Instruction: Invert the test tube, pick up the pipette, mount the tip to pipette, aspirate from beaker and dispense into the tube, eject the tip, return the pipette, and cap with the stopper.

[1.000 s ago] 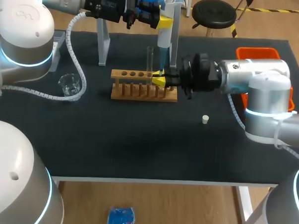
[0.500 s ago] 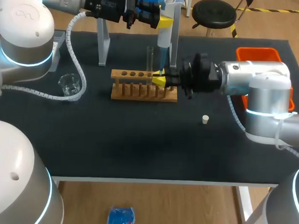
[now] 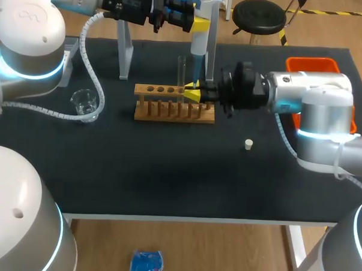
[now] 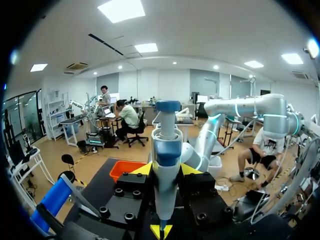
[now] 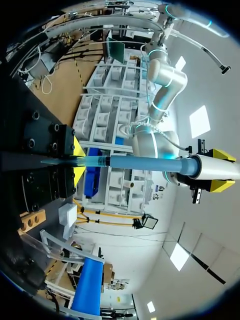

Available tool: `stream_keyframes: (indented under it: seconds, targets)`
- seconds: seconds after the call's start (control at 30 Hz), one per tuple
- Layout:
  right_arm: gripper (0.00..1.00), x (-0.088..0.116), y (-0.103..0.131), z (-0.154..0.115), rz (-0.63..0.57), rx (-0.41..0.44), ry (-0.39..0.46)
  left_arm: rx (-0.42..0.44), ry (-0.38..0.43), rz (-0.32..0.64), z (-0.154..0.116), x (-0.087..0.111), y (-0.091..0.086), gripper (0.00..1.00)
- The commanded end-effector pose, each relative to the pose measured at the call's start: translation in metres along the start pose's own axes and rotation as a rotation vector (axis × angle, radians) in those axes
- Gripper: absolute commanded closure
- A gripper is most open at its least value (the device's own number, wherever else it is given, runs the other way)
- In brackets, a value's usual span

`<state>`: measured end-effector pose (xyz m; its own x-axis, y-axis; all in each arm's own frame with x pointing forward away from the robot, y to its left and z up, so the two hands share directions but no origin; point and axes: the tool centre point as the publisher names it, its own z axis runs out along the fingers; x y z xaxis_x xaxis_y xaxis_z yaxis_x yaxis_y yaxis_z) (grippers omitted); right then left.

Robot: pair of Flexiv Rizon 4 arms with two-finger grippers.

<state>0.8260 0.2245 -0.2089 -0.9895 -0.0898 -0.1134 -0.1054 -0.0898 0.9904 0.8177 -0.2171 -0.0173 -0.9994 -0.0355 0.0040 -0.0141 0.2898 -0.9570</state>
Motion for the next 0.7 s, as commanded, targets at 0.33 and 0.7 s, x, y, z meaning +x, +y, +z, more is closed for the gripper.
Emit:
stream_keyframes:
  seconds: [0.33, 0.7]
  targets:
    - [1.0, -0.003, 0.026, -0.003, 0.016, -0.009, -0.012, -0.001, -0.001, -0.002, 0.002, 0.001, 0.01, 1.0]
    - [0.0, -0.001, 0.026, -0.006, 0.012, 0.009, -0.012, -0.001, -0.001, -0.002, 0.002, 0.001, 0.01, 1.0]
